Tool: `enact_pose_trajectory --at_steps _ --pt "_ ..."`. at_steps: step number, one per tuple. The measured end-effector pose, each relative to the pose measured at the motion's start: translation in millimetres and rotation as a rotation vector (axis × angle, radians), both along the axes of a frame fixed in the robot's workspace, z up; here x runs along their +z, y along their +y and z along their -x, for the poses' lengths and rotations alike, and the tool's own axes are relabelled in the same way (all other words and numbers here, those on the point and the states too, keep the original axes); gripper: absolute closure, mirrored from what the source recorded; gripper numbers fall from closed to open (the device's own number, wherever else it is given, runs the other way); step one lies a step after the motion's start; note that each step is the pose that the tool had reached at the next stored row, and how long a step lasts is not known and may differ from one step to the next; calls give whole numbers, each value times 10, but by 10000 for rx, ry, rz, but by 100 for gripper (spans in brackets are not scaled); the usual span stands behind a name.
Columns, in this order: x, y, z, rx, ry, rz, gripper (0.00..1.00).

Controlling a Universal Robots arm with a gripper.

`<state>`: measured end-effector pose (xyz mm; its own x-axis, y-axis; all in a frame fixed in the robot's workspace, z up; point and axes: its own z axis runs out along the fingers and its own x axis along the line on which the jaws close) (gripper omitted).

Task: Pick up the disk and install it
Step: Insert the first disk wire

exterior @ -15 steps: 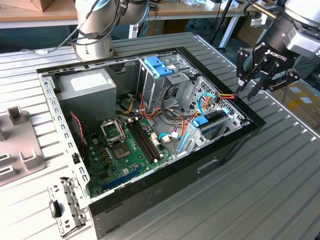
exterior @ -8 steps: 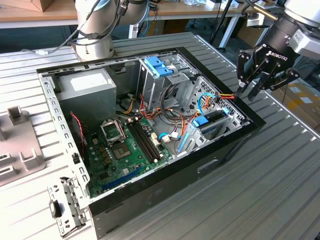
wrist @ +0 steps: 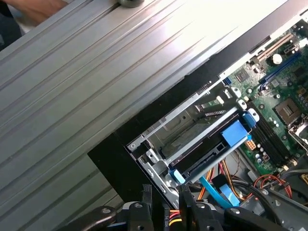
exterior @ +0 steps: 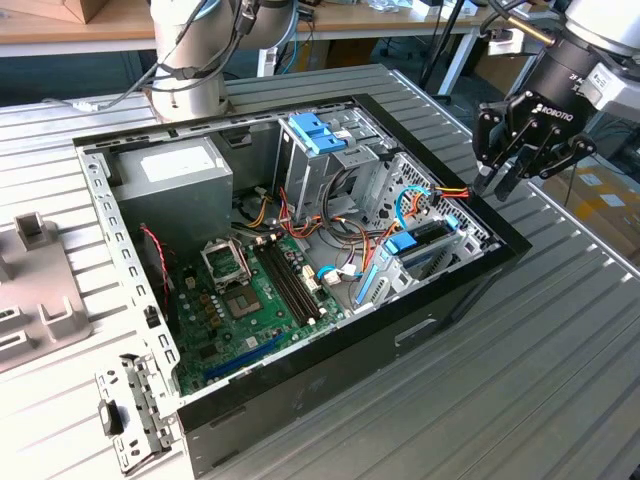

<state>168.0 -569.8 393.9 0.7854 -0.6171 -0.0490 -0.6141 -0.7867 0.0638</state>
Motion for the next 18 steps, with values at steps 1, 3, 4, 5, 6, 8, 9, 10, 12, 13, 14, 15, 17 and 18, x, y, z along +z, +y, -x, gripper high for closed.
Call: enact_pose_trajectory --at_steps 1,3,4,5,6,8,9,10,12,13,14,15,17,18 --pt "-11 4 -4 -55 0 0 64" --pt "-35 8 -9 -220 0 0 64" --pt "-45 8 -9 -350 0 0 64" --pt "-59 8 -9 -521 0 -1 64" --pt "-71 8 -10 -673 0 0 64" --pt "-103 8 -10 -1086 0 1 64" --pt "-115 8 -10 -1241 0 1 64" --pt "-137 12 -15 -1467 0 2 64" --pt "-154 38 -20 -1536 0 0 64" --pt "-163 68 -23 -1547 0 1 64" --pt "-168 88 -26 -1550 0 0 64" --pt "-178 126 -35 -1554 0 0 64" --pt "-201 171 -84 -1569 1 -2 64" --pt "-208 177 -103 -1573 1 0 64"
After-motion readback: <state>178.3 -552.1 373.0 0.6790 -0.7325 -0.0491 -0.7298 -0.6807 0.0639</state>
